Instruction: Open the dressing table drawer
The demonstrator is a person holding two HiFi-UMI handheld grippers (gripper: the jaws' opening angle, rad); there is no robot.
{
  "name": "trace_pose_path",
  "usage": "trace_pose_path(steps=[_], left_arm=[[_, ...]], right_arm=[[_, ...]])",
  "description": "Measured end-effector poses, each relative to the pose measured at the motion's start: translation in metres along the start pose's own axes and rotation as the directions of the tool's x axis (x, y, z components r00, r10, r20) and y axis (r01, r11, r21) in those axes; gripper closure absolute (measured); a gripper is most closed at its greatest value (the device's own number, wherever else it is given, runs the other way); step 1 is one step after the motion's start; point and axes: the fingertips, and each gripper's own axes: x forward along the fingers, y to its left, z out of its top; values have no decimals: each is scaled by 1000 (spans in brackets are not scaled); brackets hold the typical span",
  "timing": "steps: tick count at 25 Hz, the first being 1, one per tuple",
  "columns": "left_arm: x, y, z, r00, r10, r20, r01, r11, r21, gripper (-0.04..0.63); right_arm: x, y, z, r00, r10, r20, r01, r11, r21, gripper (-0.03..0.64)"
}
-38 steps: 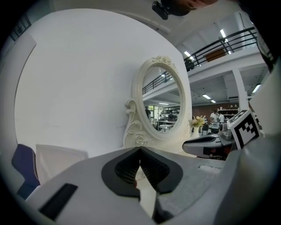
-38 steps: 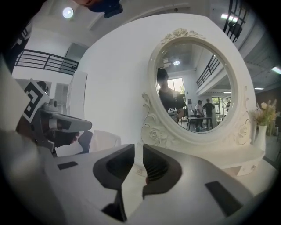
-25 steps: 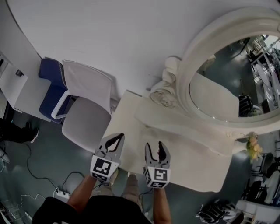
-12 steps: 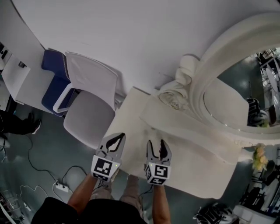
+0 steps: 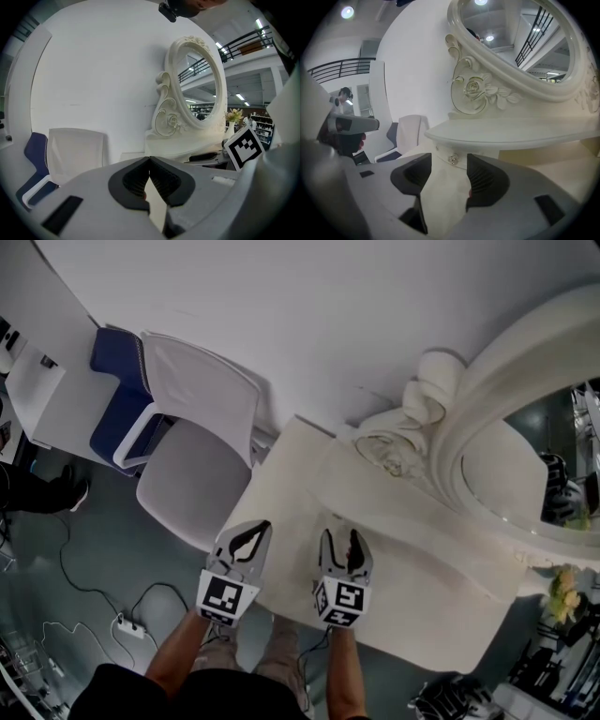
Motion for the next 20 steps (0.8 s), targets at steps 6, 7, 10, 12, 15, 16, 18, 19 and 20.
trace_pose_path(steps=[6, 7, 10, 12, 15, 16, 18, 19, 20], left_arm=[[6, 6, -11, 1000, 11, -2, -11, 1000, -9, 592], [7, 7, -12, 1000, 12, -7, -12, 1000, -14, 592], [9, 8, -18, 1000, 14, -27, -15, 999, -29, 592], [11, 8, -22, 1000, 13, -28, -14, 1000, -27, 592], [12, 9, -27, 1000, 12, -27, -13, 1000, -26, 592], [13, 9, -29, 999, 11, -34, -13, 999, -35, 592], [14, 10, -32, 999, 11, -42, -13, 999, -45, 592], [14, 11, -33, 999, 11, -43, -13, 999, -46, 592], [15, 13, -34, 999, 12, -42, -14, 999, -43, 592]], right_arm=[[15, -1, -6, 1000, -7, -10, 7, 1000, 6, 387], [17, -2, -7, 1000, -10, -13, 10, 1000, 8, 387], [24, -4, -11, 1000, -17, -19, 18, 1000, 18, 388], [28, -4, -13, 1000, -19, -23, 19, 1000, 22, 389], [32, -4, -15, 999, -21, -26, 21, 1000, 23, 393], [34, -4, -16, 999, -22, -28, 23, 999, 24, 394], [37, -3, -17, 999, -26, -31, 27, 999, 27, 397], [39, -3, -17, 999, -28, -31, 29, 999, 26, 400], [40, -3, -17, 999, -31, -30, 32, 999, 24, 403]])
